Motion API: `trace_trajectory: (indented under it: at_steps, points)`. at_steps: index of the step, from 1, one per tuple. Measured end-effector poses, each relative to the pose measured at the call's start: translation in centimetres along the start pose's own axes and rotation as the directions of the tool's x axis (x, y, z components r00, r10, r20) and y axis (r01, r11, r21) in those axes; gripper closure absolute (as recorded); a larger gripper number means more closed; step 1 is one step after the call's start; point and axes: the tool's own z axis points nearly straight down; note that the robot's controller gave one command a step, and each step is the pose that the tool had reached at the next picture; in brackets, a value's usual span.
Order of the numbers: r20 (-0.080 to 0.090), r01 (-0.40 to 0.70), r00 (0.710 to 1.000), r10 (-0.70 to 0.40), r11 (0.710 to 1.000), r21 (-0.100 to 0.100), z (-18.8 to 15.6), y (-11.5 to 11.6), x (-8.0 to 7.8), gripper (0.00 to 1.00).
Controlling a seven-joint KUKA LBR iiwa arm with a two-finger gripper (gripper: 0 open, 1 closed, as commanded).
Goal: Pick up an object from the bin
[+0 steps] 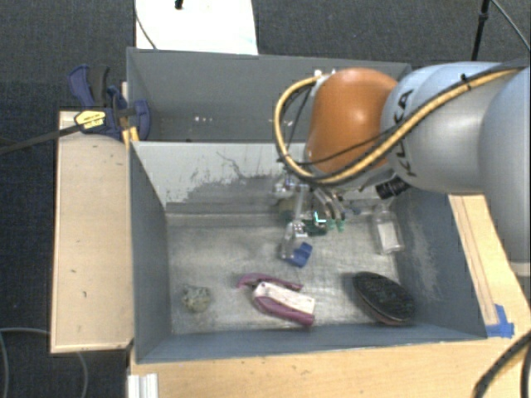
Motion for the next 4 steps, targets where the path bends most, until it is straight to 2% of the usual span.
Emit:
trace_trajectory:
  at_steps: [1,2,3,4]
  points:
    - [0.012,0.301,0.953,-0.301,0.953,0.001,7.2,-4.6,-0.2,0.00]
    - [0.012,0.319,0.948,-0.319,0.948,0.004,4.2,-6.0,-0.2,0.00]
    - [0.013,0.371,0.928,-0.371,0.928,0.005,2.1,-6.1,0.1,0.00]
    - [0.011,0.326,0.945,-0.326,0.945,0.001,7.5,-6.0,-0.6,0.00]
